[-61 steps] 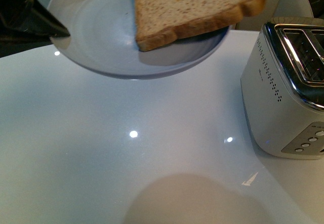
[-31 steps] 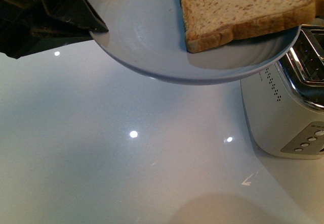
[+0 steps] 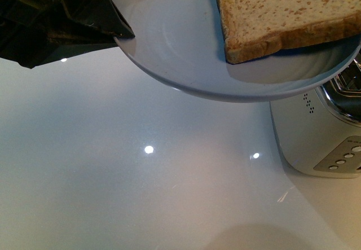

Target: Left arm holds plate, right arm toasts bread

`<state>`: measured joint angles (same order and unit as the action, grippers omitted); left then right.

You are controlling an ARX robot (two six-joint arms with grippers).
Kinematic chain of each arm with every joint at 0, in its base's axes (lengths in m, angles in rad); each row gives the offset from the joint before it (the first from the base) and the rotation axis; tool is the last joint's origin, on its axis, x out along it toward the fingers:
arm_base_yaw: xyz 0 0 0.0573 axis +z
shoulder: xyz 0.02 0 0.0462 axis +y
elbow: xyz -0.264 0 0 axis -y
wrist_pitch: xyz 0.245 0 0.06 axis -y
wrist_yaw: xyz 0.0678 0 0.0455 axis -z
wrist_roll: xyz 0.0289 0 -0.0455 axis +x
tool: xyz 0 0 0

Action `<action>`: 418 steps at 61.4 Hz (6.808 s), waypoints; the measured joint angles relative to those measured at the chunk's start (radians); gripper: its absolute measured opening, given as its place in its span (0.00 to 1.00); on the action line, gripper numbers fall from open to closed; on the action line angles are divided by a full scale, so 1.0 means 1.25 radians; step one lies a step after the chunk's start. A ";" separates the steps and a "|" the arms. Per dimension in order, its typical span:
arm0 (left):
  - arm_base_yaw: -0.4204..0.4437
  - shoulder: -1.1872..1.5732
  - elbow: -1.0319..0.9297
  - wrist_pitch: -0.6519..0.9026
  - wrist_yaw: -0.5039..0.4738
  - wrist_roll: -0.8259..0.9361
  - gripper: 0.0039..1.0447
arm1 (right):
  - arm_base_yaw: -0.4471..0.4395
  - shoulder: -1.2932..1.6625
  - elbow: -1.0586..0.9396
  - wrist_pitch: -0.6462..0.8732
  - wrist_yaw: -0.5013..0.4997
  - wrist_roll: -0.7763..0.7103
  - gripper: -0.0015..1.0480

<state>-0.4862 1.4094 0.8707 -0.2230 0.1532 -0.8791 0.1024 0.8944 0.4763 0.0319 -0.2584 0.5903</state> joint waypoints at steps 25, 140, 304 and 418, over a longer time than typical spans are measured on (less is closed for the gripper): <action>0.000 0.000 0.001 -0.004 0.003 -0.004 0.03 | 0.047 0.159 0.042 0.139 -0.048 0.113 0.83; 0.009 -0.002 -0.005 0.006 0.027 -0.008 0.03 | -0.098 0.349 0.175 0.121 0.192 -0.470 0.03; 0.015 -0.006 -0.018 0.014 0.032 0.000 0.03 | -0.085 -0.396 -0.367 0.293 0.207 -0.470 0.02; 0.313 0.058 -0.158 0.160 0.182 0.228 0.03 | -0.084 -0.711 -0.367 -0.024 0.207 -0.470 0.91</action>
<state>-0.0956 1.4818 0.6735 -0.0227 0.3813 -0.5938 -0.0021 0.0059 0.0181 0.0017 0.0002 0.0032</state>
